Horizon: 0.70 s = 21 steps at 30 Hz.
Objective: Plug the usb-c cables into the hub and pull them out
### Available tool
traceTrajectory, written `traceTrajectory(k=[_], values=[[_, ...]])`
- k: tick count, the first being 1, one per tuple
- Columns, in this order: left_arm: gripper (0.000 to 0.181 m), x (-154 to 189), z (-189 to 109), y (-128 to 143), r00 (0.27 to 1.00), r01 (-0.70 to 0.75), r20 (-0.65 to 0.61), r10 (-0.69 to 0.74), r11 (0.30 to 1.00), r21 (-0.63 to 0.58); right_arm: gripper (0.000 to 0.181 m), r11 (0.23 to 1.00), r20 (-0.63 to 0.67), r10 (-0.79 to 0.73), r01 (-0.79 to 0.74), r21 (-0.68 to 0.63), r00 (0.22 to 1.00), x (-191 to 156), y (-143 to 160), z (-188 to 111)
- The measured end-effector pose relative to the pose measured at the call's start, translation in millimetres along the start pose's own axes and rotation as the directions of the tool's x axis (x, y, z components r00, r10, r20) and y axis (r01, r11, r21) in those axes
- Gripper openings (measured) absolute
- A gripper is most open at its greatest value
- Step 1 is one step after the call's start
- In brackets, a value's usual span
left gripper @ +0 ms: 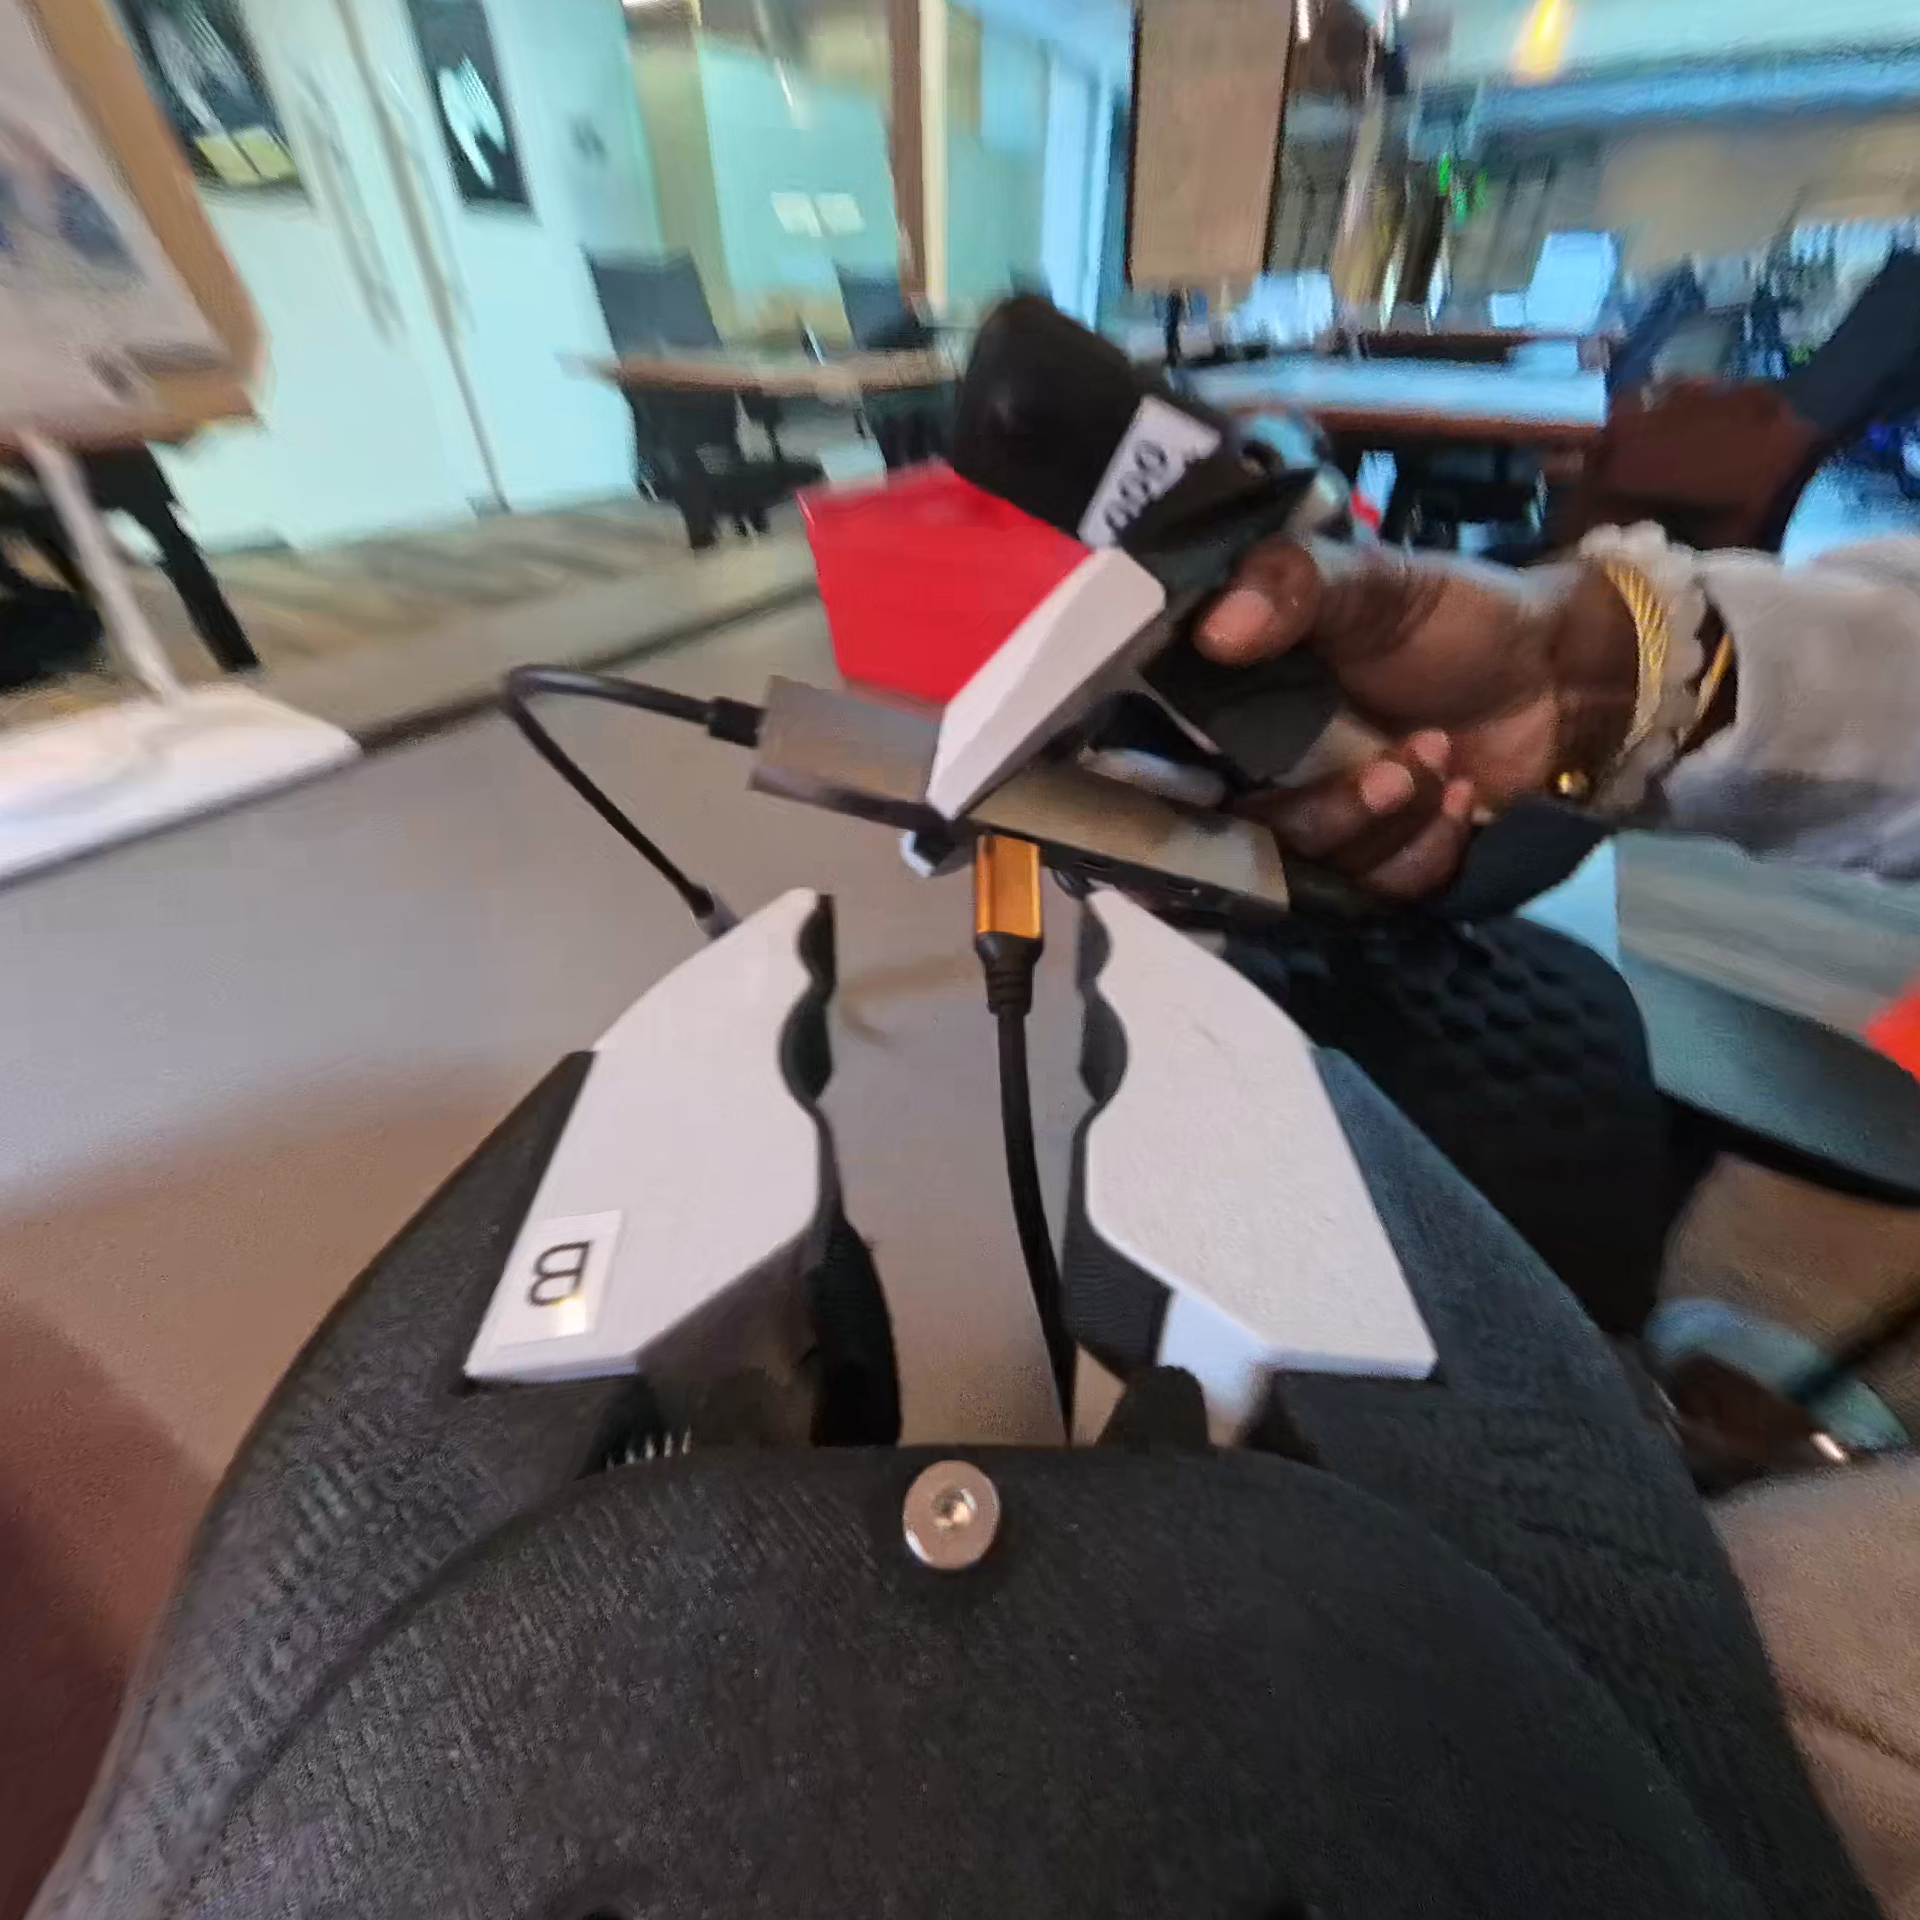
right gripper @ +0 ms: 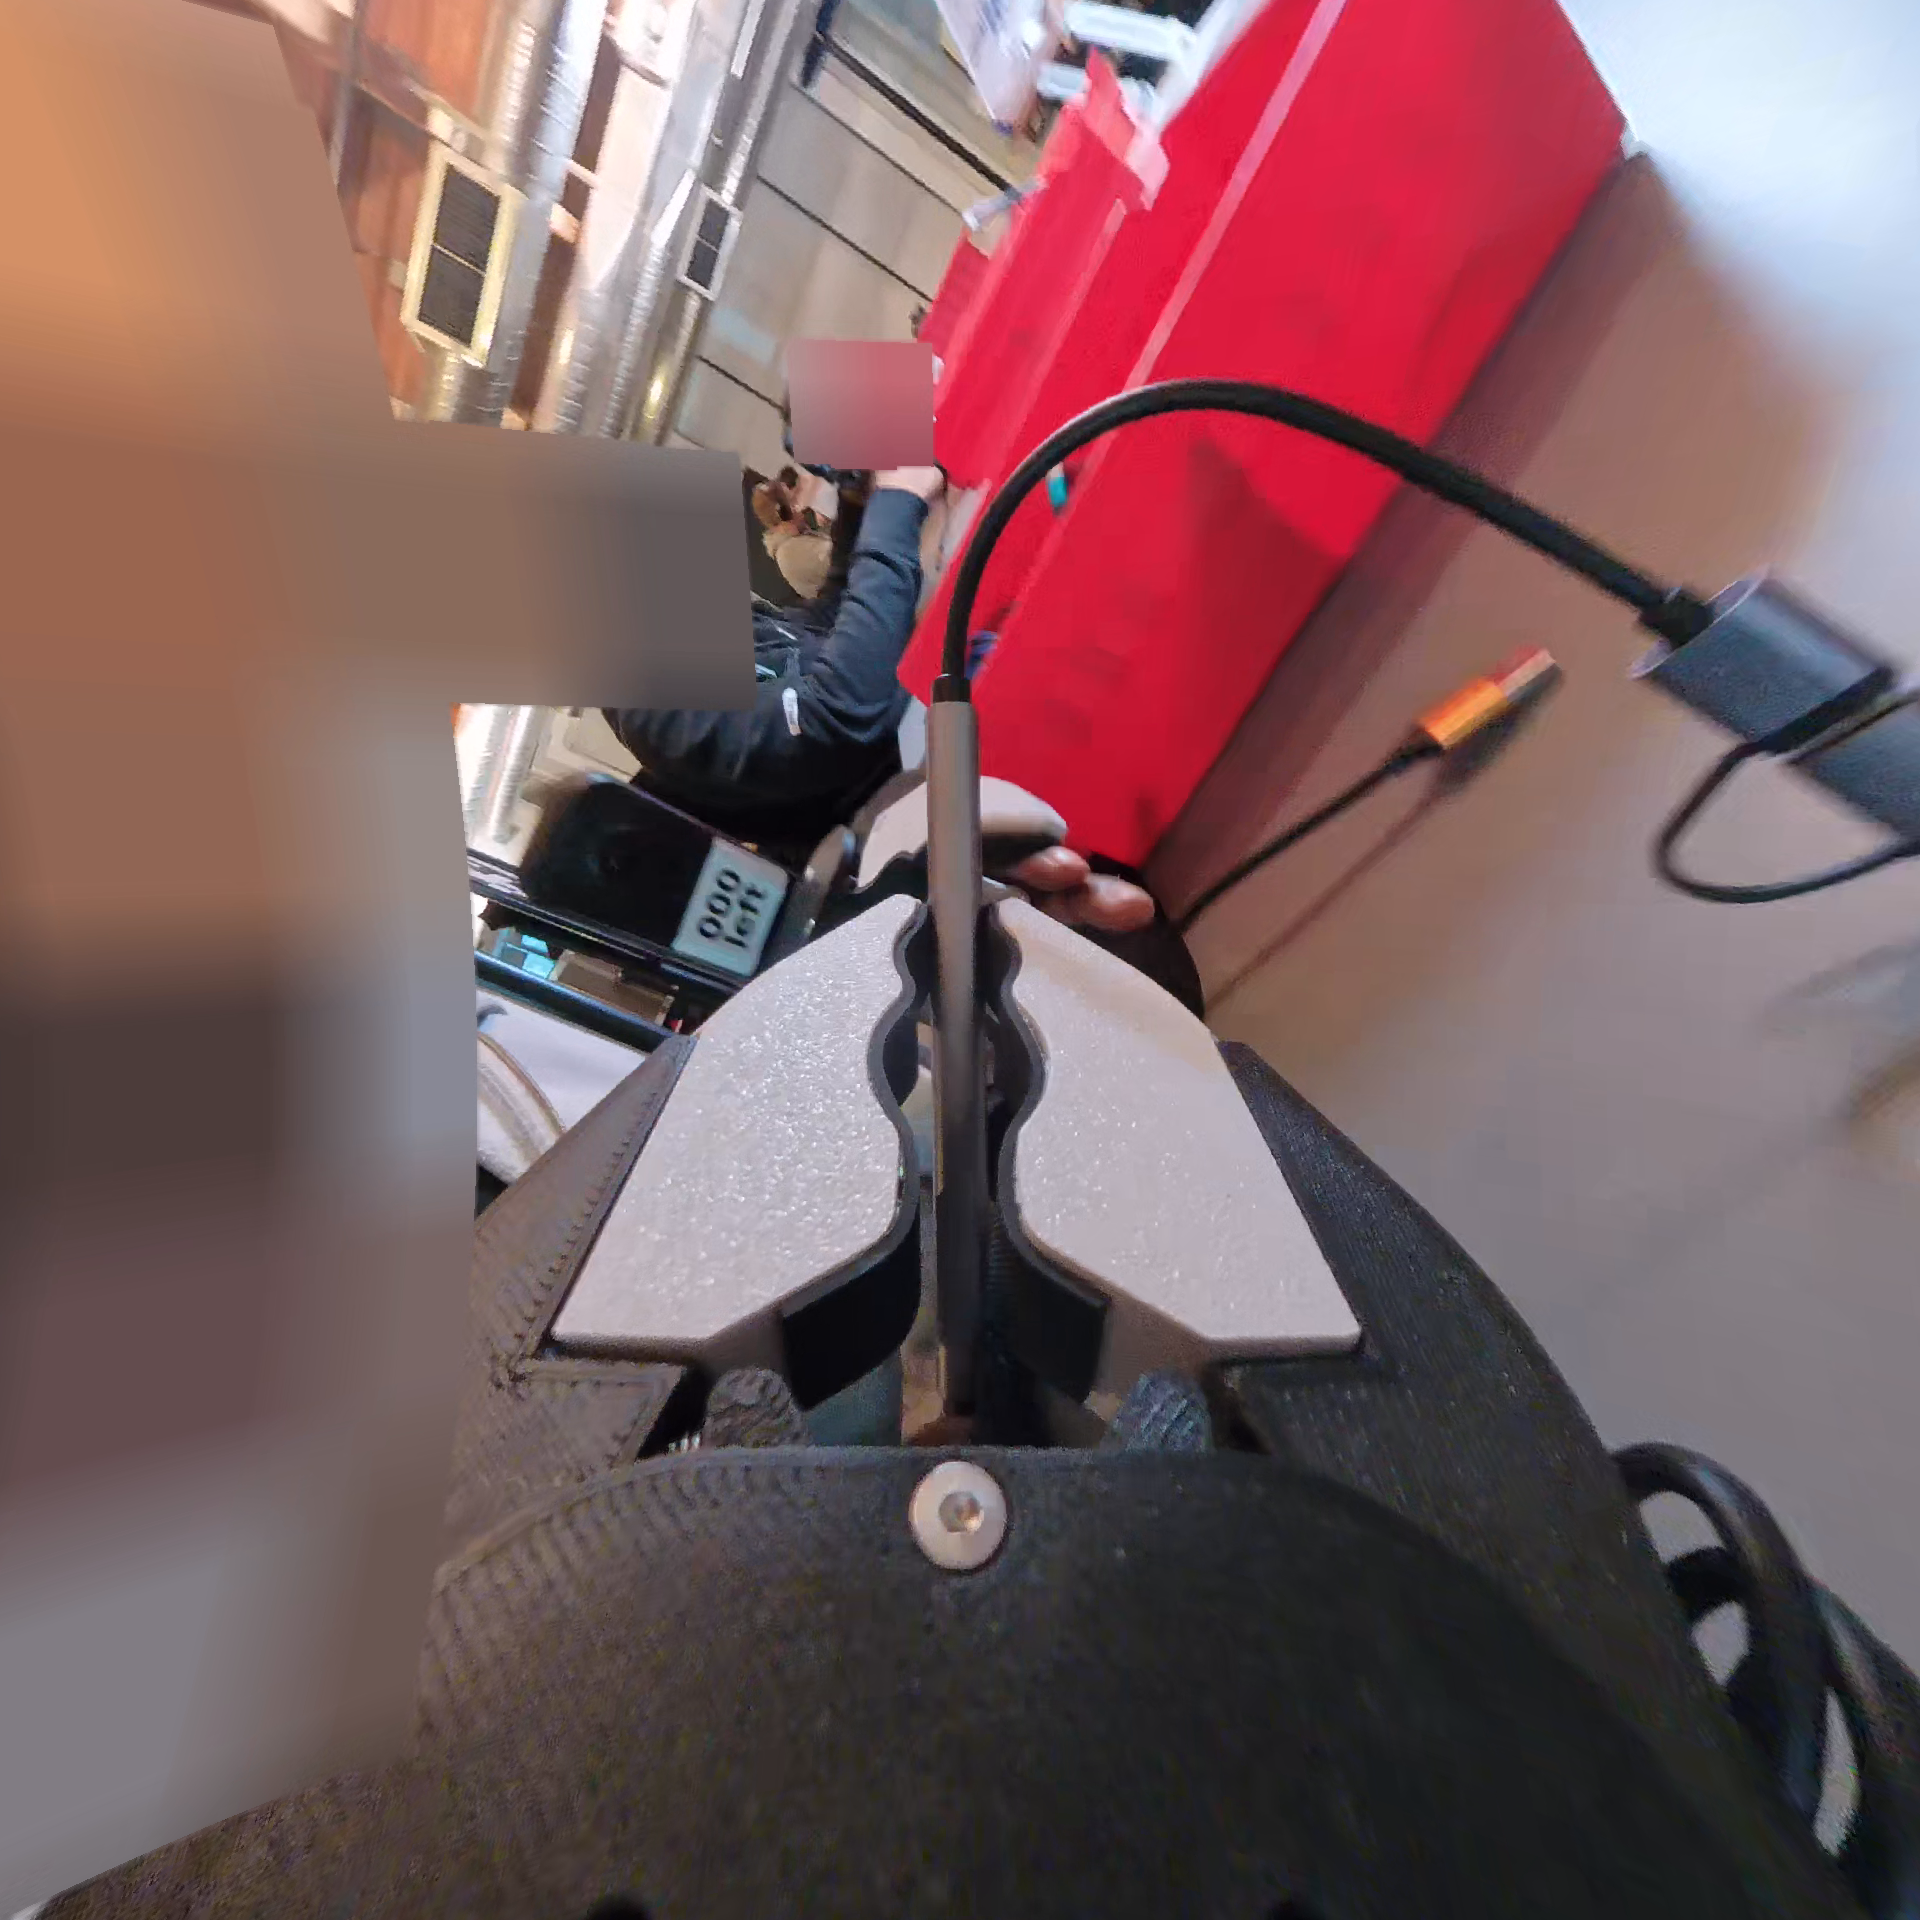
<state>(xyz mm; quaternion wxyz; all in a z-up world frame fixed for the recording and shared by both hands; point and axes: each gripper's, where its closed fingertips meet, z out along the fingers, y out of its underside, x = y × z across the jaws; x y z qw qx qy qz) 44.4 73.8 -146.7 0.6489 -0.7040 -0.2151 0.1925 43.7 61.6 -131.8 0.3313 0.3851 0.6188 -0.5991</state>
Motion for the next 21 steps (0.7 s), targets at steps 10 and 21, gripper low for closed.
traceTrajectory(k=[10, 21], values=[[0.056, -39.3, -38.1, -45.4, 0.934, -0.216, 0.344, 0.097, 0.921, 0.325, 0.009, 0.876, -0.084, -0.398, 0.405, 0.261, 0.914, -93.5, -96.0, -60.5], [0.056, -35.9, -35.7, -44.2, 0.962, -0.128, 0.271, 0.028, 0.925, 0.359, 0.009, 0.473, -0.533, -0.486, 0.722, 0.505, 0.692, -173.1, -214.3, -227.6]])
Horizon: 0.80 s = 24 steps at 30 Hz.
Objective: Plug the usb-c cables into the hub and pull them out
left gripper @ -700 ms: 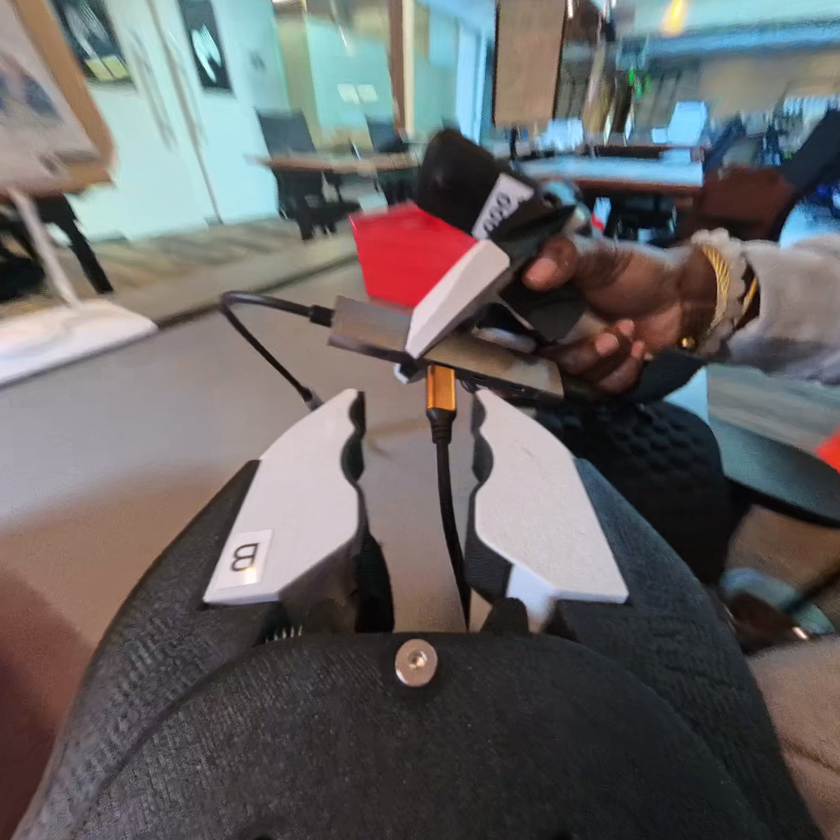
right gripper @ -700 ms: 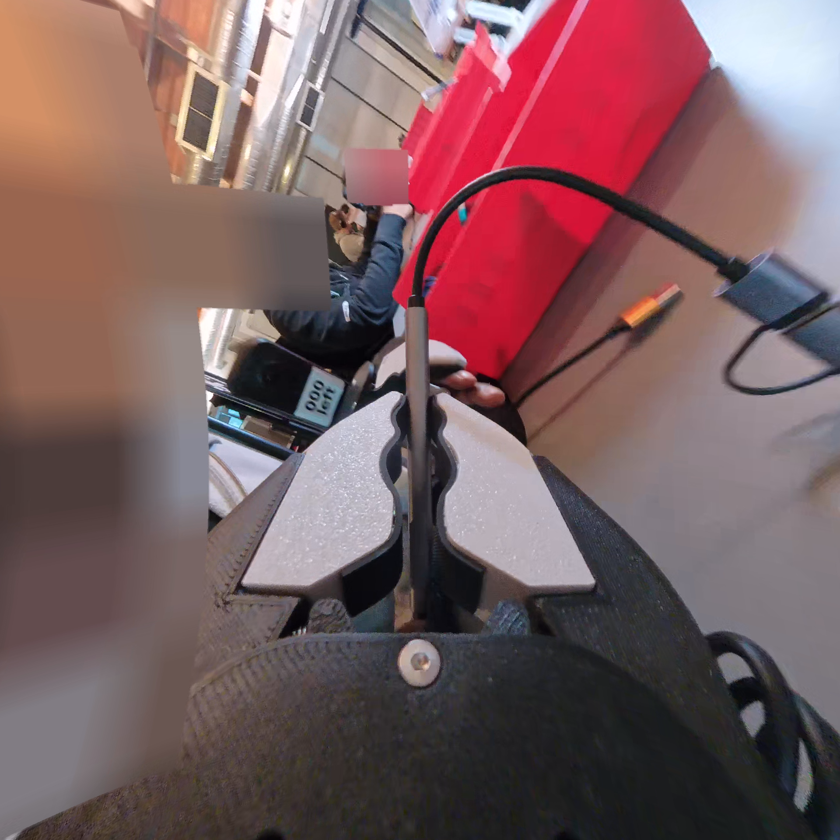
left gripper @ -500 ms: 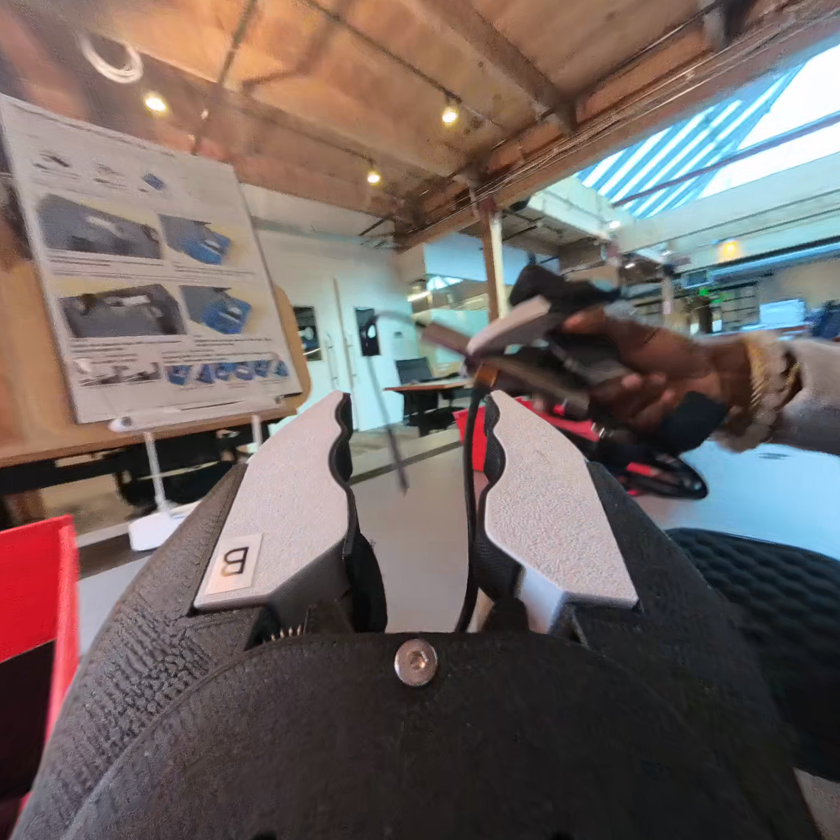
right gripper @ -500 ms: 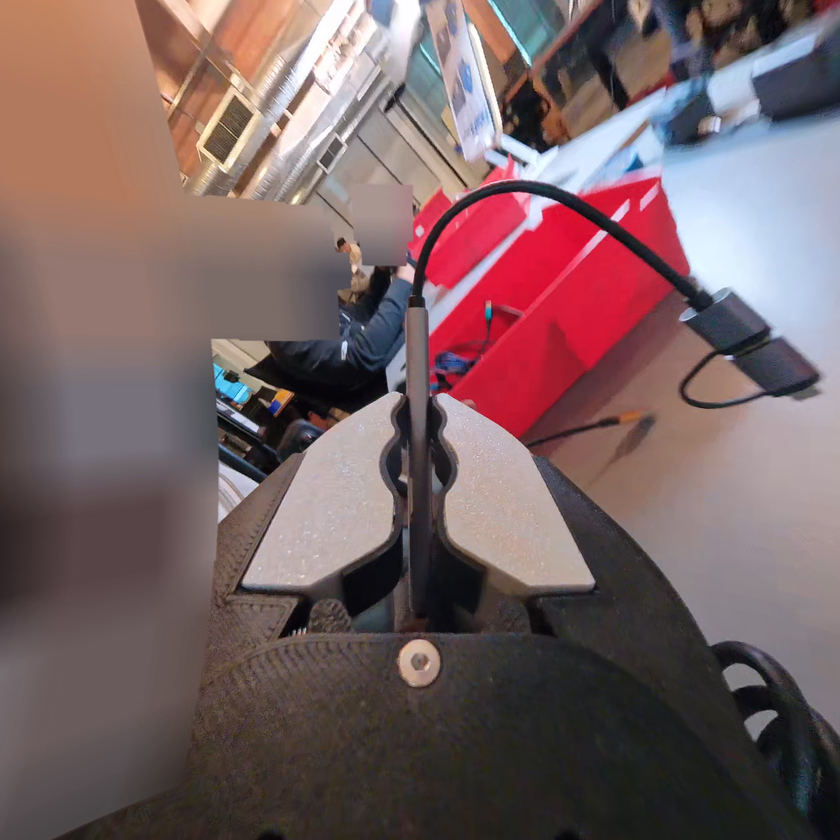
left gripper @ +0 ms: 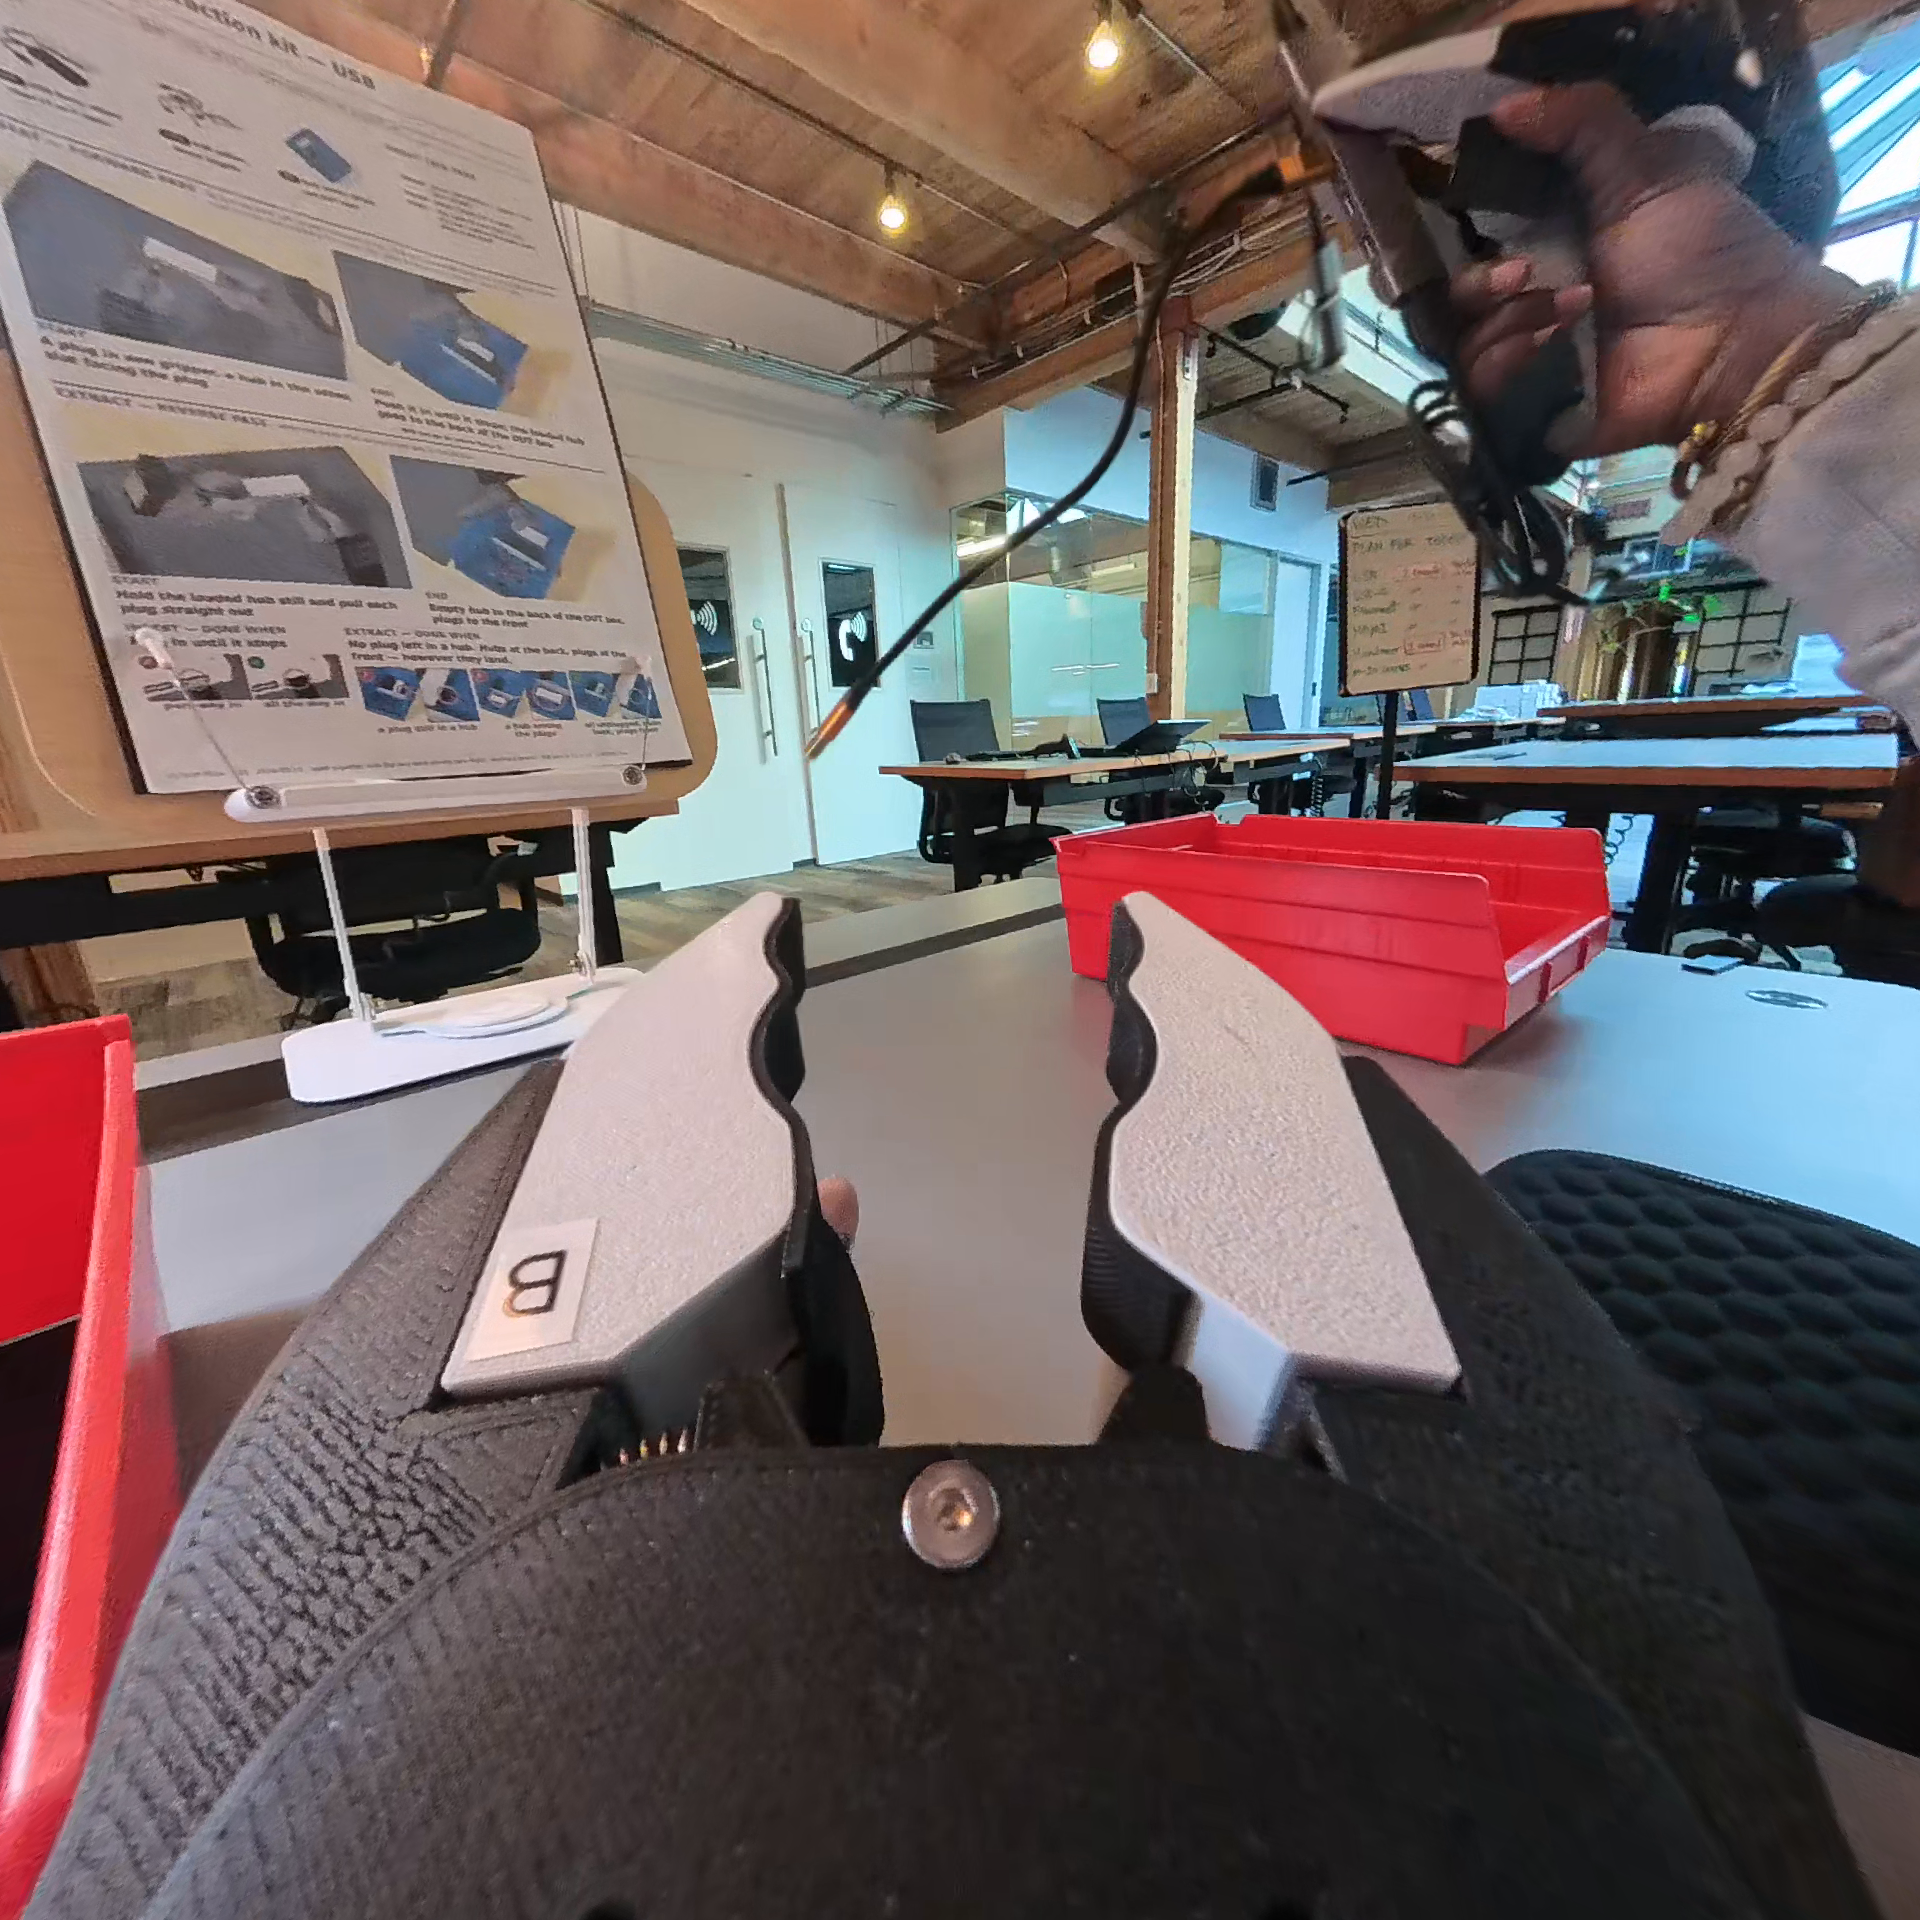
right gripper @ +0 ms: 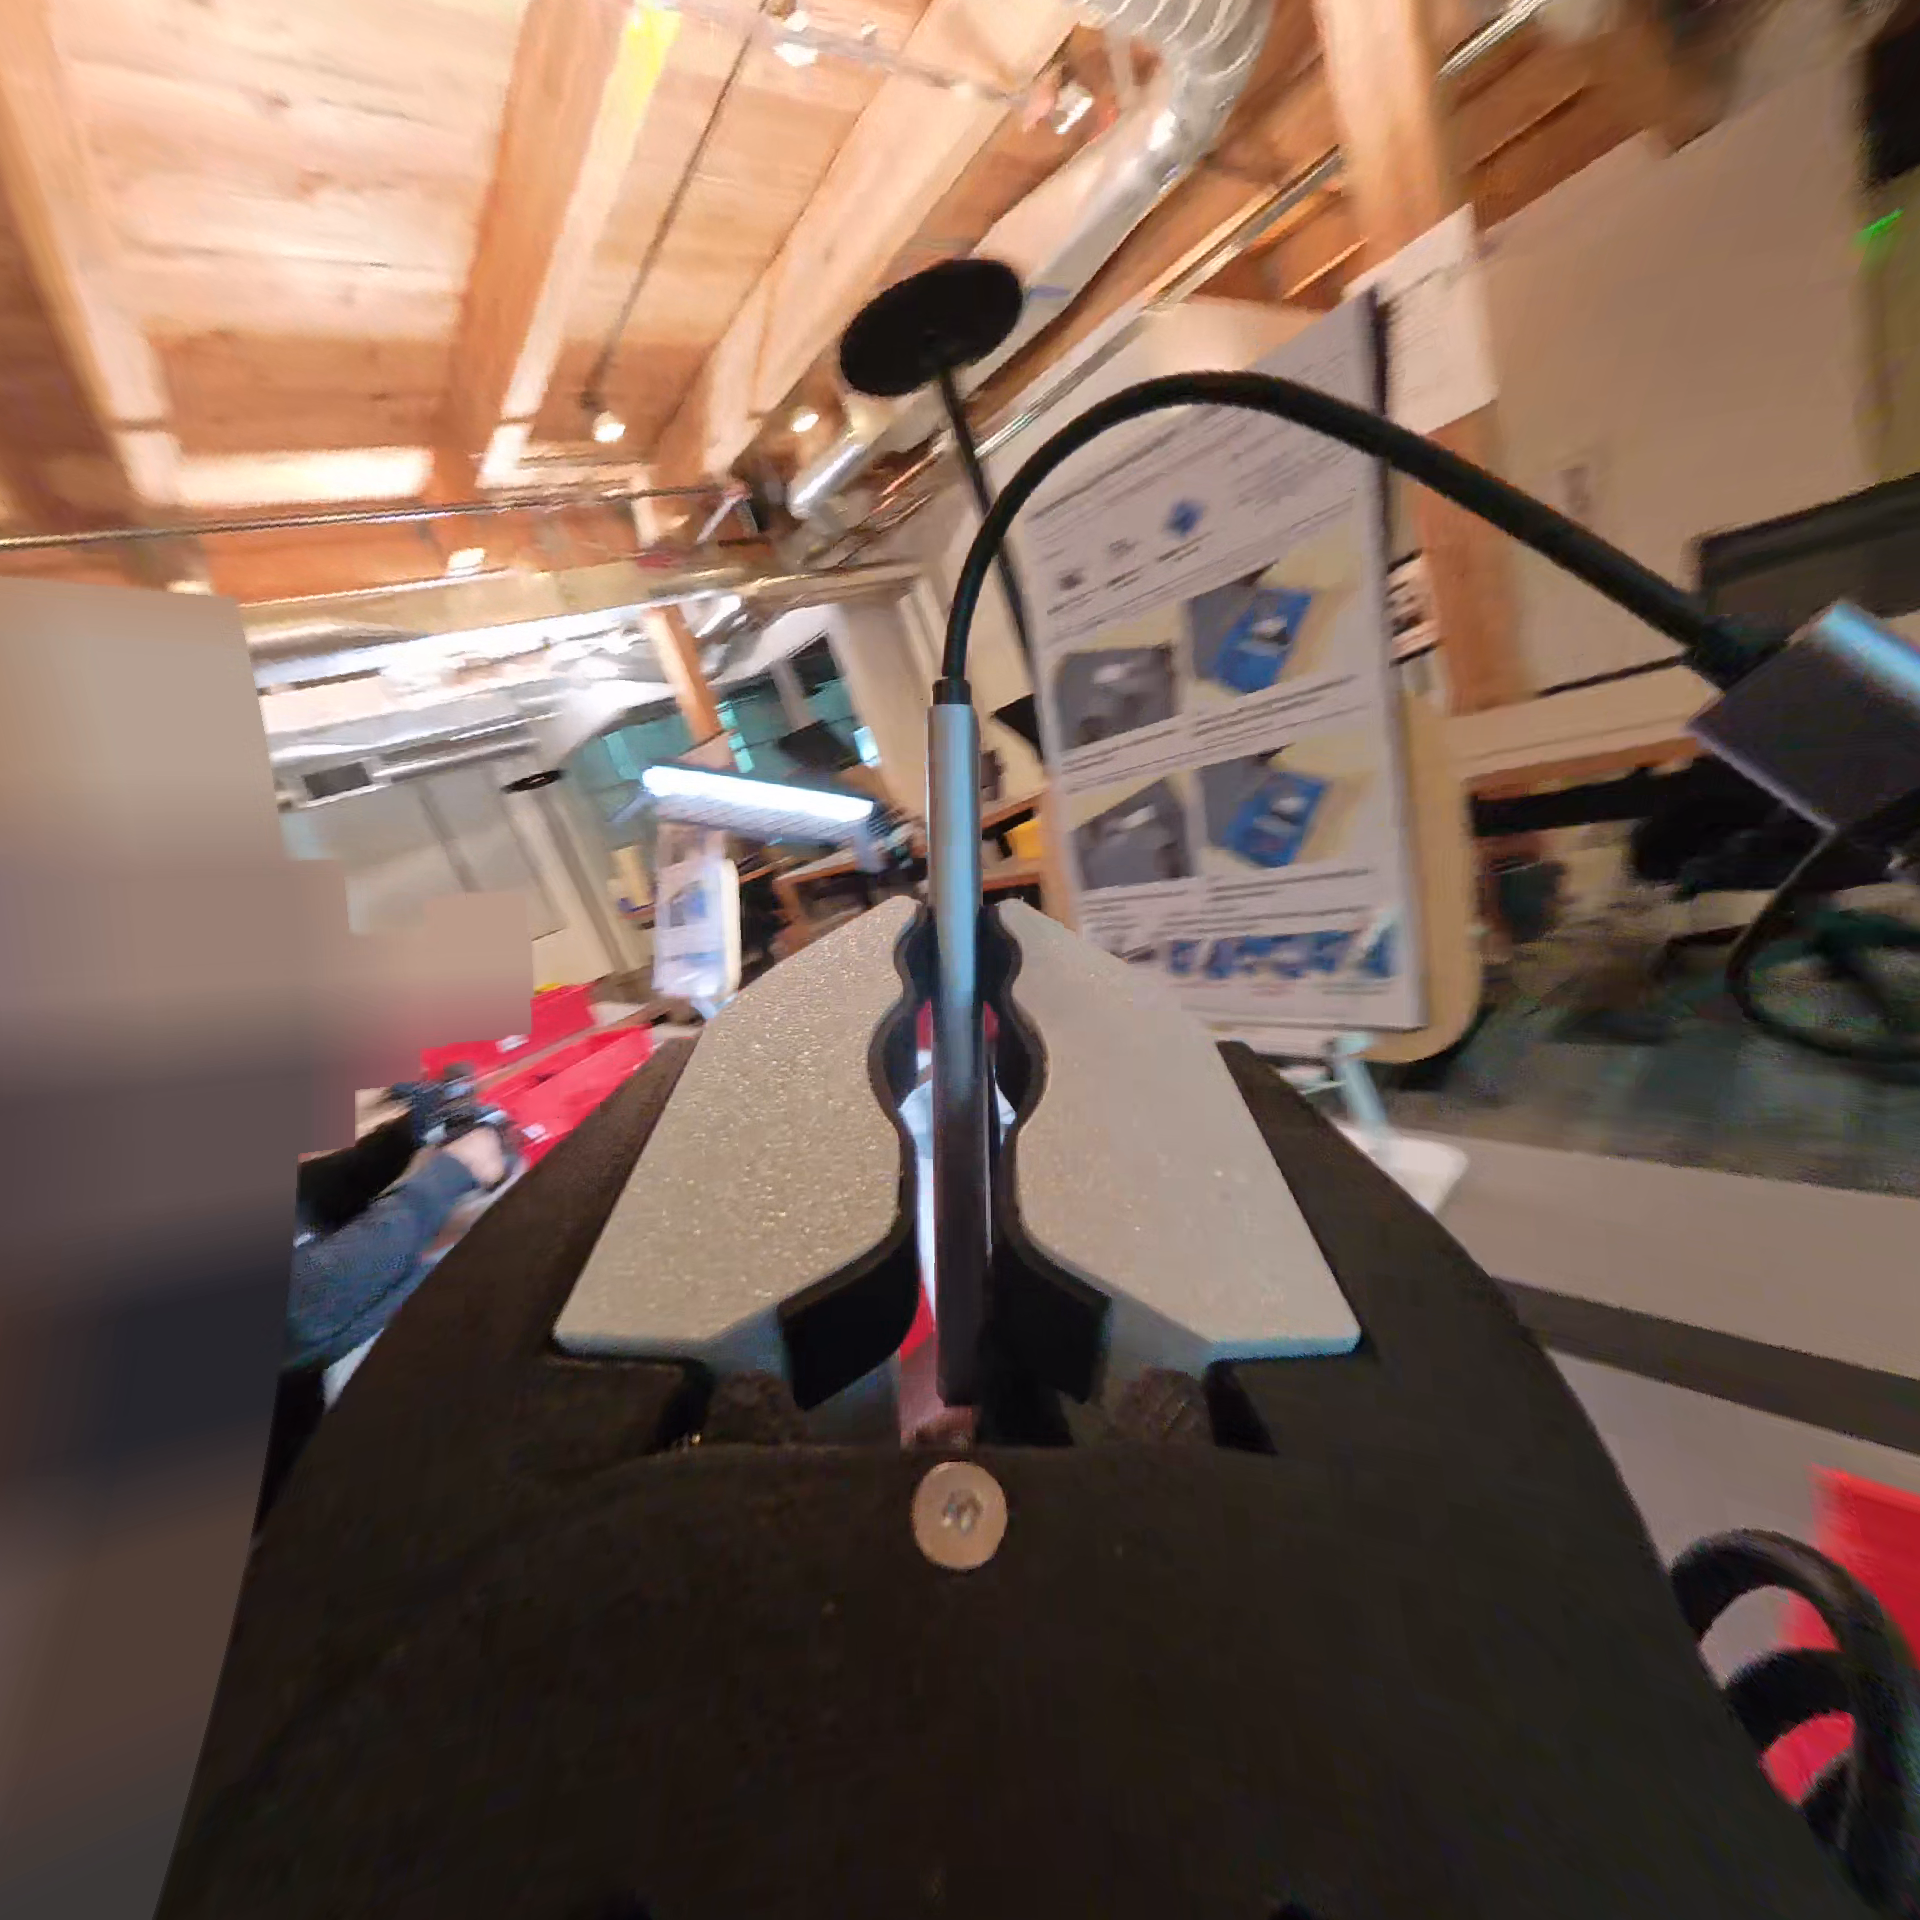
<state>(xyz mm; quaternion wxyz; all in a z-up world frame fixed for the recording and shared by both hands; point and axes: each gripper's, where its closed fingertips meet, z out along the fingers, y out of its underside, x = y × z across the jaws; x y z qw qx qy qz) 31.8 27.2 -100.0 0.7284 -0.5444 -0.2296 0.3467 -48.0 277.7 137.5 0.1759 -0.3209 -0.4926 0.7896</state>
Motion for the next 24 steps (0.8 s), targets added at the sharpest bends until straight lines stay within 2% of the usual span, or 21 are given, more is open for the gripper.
traceTrajectory(k=[5, 7, 10, 14, 18, 24], values=[[0.056, -1.3, 2.2, 4.5, 1.000, 0.004, 0.002, -0.004, 1.000, -0.026, 0.009, 0.983, -0.173, -0.084, 0.111, 0.149, 0.981, 40.8, -50.9, -39.3], [0.056, -1.0, 2.8, 5.4, 1.000, 0.002, 0.002, -0.002, 0.999, -0.032, 0.009, 0.975, -0.279, -0.135, 0.178, 0.133, 0.951, 62.3, -59.7, -54.5], [0.056, -0.8, 3.0, 6.1, 1.000, 0.000, 0.000, 0.000, 0.999, -0.035, 0.009, 0.966, -0.433, -0.221, 0.256, 0.024, 0.874, 98.7, -54.9, -73.6], [0.056, -1.3, 3.6, 7.6, 1.000, 0.003, 0.001, -0.003, 0.999, -0.044, 0.009, 0.948, -0.513, -0.317, 0.267, -0.171, 0.798, 138.1, -19.4, -89.2], [0.056, -0.9, 4.1, 9.1, 1.000, 0.000, -0.001, 0.000, 0.999, -0.052, 0.009, 0.897, -0.493, -0.402, 0.224, -0.381, 0.772, 167.5, 36.7, -96.1], [0.056, -1.4, 4.3, 10.4, 1.000, 0.003, 0.000, -0.003, 0.998, -0.060, 0.009, 0.702, -0.407, -0.484, 0.067, -0.709, 0.775, 200.4, 128.4, -112.2]])
